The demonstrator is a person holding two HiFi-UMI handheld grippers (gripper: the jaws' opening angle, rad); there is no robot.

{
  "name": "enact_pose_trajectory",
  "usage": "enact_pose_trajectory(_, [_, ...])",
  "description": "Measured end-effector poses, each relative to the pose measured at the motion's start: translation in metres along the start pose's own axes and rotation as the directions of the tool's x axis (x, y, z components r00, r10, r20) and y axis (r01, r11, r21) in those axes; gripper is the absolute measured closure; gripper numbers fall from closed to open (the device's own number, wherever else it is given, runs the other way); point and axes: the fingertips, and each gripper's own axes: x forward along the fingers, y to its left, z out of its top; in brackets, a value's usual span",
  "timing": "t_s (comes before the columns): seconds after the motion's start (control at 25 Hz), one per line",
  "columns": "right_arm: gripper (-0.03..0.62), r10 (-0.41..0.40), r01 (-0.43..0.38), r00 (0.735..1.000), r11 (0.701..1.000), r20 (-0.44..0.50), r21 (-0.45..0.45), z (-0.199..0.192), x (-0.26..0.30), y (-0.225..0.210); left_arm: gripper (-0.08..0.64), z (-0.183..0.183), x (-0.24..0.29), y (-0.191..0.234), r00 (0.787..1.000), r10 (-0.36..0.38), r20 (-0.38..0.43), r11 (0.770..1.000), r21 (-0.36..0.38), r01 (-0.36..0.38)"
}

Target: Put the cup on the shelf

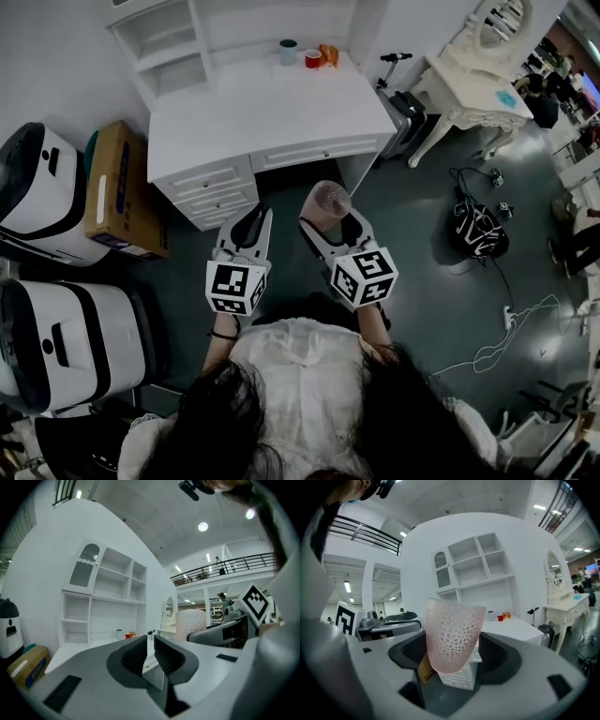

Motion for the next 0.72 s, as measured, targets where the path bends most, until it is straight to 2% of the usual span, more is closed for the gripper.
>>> enact_pose_trajectory(0.4, [0.253,0.002,-0.002,0.999,1.000,-0.033,-0.009,0.000,0.028,-0.036,0.515,-0.008,0.036,0.006,1.000,0.009,-0.011,0.999,-0.036,-0.010])
enact_pose_trajectory(0.72, [0.253,0.042,-0.045,0.998,0.997,-0.050,-0.062,0.024,0.080,-0.104,0.517,0.000,0.113,0.024,0.998,0.067,-0.008,0.997,-0.046,-0.067])
